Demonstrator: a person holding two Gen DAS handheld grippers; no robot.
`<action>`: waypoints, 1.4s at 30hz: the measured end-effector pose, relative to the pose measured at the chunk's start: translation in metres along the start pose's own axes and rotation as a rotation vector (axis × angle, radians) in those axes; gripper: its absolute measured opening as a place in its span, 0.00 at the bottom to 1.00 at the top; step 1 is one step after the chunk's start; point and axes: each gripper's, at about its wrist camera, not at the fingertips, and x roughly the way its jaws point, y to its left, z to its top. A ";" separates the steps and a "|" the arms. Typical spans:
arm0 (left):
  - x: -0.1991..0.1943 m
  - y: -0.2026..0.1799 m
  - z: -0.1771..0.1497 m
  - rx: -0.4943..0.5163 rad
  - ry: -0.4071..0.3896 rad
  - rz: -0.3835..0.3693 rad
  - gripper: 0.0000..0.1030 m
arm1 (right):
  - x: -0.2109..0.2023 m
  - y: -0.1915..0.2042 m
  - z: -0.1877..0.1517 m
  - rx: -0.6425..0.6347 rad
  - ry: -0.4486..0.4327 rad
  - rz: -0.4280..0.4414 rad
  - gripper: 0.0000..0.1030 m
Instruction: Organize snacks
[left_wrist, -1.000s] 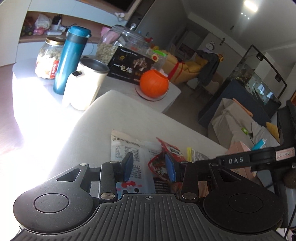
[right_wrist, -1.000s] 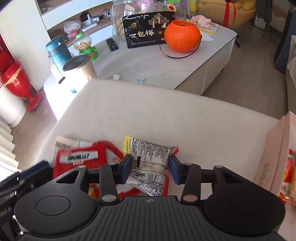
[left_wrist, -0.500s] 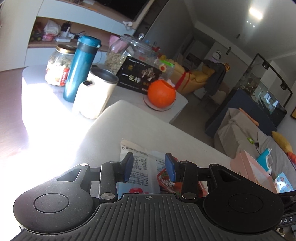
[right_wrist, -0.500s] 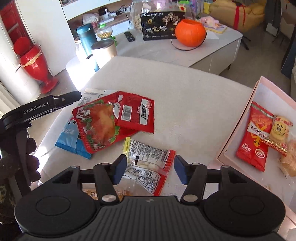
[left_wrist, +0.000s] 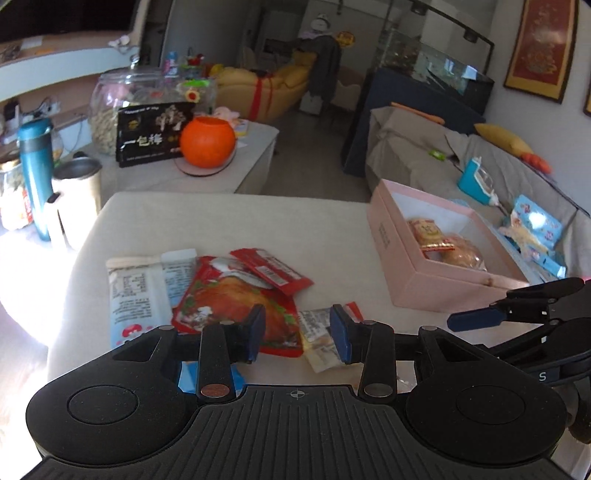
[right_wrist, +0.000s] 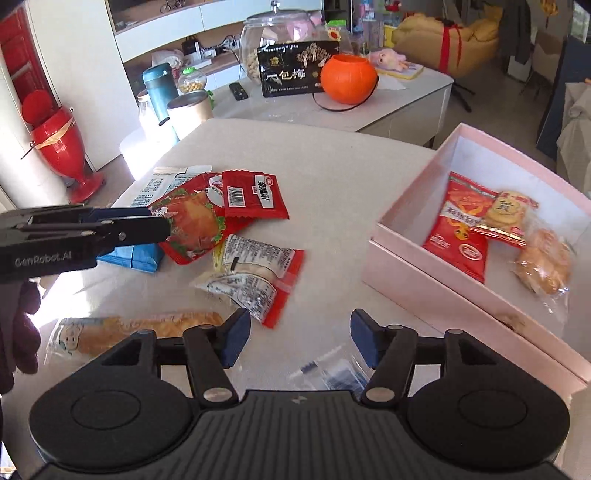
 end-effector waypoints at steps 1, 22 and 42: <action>0.000 -0.012 -0.003 0.044 0.020 -0.011 0.41 | -0.007 -0.002 -0.008 -0.014 -0.019 -0.006 0.59; -0.001 -0.007 -0.015 0.170 0.152 0.064 0.44 | -0.003 -0.043 -0.087 0.060 -0.227 -0.122 0.68; 0.095 -0.015 0.031 -0.004 0.145 0.013 0.28 | -0.006 -0.049 -0.089 0.106 -0.249 -0.091 0.69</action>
